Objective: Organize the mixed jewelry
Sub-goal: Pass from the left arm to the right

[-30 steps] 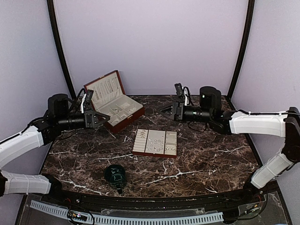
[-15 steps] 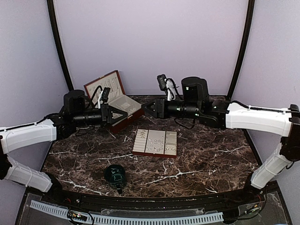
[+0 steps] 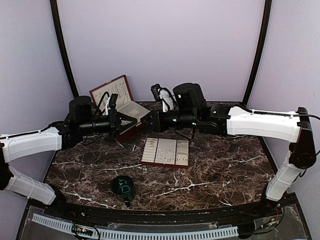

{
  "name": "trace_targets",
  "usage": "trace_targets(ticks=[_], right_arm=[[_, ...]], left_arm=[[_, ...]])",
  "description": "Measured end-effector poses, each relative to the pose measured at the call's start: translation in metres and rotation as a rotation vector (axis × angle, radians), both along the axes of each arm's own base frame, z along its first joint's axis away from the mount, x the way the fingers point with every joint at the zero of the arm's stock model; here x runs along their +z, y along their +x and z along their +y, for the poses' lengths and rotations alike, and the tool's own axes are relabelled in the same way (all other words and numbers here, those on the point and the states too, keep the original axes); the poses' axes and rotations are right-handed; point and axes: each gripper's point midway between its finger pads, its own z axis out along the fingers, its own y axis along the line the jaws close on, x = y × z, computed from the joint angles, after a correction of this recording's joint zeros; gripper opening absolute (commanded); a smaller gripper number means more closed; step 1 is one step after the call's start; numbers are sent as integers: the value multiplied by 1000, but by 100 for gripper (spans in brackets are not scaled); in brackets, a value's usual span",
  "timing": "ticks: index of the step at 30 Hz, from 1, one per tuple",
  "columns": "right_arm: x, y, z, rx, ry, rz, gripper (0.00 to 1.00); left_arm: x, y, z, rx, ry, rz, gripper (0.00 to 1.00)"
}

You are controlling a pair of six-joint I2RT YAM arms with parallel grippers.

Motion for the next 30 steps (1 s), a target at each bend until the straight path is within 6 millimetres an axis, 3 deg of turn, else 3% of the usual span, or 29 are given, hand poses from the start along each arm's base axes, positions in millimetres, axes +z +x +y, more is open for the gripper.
trace_targets(ticks=[9,30], right_arm=[[-5,0,16,12,-48,-29,16],[-15,5,18,-4,-87,-43,0]], left_arm=[[0,-1,-1,-2,-2,4,0],[0,-1,-1,1,-3,7,0]])
